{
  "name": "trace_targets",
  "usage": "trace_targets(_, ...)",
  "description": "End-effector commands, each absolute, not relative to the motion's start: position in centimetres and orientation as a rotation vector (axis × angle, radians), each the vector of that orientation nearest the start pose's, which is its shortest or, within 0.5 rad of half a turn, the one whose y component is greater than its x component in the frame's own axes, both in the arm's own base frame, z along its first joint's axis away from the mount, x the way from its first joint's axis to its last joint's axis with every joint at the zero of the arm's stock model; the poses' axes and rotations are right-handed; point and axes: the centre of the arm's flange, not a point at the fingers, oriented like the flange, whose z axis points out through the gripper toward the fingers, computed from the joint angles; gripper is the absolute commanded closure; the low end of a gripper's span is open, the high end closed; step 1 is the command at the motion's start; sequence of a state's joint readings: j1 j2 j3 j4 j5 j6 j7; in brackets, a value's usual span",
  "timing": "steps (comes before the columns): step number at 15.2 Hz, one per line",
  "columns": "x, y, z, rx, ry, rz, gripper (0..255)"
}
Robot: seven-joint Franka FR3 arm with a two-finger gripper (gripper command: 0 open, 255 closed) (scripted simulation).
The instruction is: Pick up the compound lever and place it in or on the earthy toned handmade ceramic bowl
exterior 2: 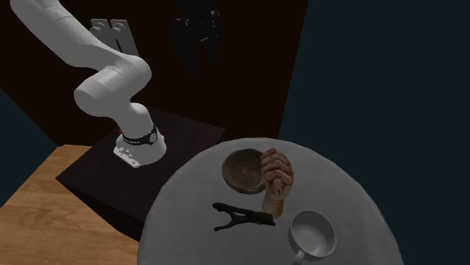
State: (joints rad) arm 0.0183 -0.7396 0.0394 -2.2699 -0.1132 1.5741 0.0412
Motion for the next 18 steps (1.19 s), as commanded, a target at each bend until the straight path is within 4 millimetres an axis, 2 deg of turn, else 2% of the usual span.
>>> trace_targets(1, 32.1, 1.1, 61.8, -3.278, -0.008, -0.081, 0)
trace_targets(9, 39.1, -4.7, 54.7, -3.221, -0.104, 0.039, 0)
trace_targets(18, 46.8, -10.3, 45.8, -3.147, -0.208, 0.170, 0)
